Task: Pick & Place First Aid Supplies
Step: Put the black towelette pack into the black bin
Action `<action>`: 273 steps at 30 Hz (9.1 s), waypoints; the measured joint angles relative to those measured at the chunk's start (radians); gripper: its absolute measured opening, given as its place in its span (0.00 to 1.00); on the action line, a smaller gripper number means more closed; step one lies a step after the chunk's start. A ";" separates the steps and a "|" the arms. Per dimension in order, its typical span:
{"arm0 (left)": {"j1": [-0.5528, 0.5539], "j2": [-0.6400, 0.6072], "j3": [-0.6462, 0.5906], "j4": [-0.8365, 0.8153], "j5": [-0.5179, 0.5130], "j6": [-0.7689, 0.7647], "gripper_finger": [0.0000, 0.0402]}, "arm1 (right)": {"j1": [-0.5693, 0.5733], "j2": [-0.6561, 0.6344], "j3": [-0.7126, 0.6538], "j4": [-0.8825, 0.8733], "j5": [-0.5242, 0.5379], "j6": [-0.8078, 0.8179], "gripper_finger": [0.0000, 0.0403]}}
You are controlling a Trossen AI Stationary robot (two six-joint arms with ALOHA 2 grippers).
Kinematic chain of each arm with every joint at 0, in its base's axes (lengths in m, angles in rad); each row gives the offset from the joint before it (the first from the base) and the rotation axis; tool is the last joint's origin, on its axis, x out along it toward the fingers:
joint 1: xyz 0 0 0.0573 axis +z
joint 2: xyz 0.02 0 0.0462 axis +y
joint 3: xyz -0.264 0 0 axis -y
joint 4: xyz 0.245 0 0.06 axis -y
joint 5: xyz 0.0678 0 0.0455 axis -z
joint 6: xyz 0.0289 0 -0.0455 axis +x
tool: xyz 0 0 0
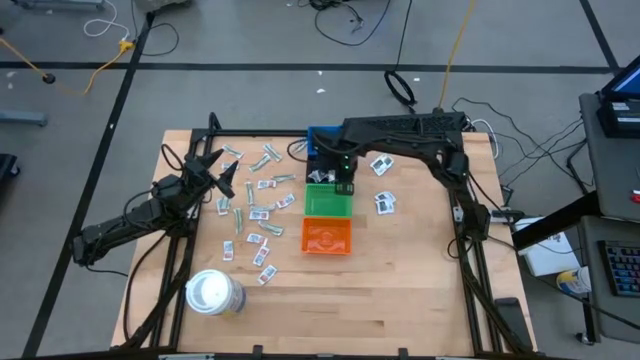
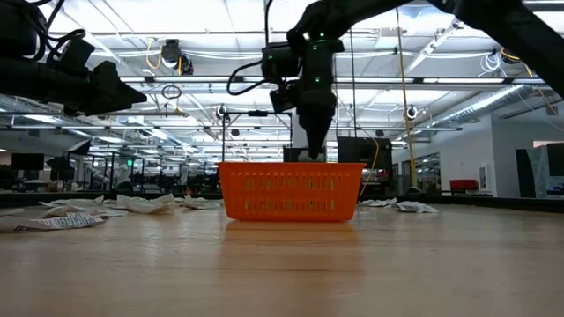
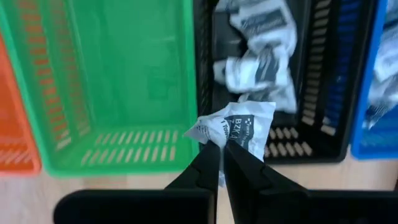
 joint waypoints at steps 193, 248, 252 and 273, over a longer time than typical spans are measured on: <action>0.000 0.000 0.000 0.000 0.000 0.000 0.76 | -0.003 0.066 -0.104 0.294 0.051 -0.120 0.03; 0.000 0.000 0.000 0.000 0.000 0.000 0.76 | -0.002 -0.602 -0.876 0.403 0.051 0.145 0.53; 0.000 0.000 0.000 0.000 0.000 0.000 0.76 | -0.002 -0.601 -0.957 0.518 0.051 0.145 0.53; 0.000 0.000 0.000 0.000 0.000 0.000 0.76 | -0.010 -0.541 -1.153 0.832 0.048 0.132 0.39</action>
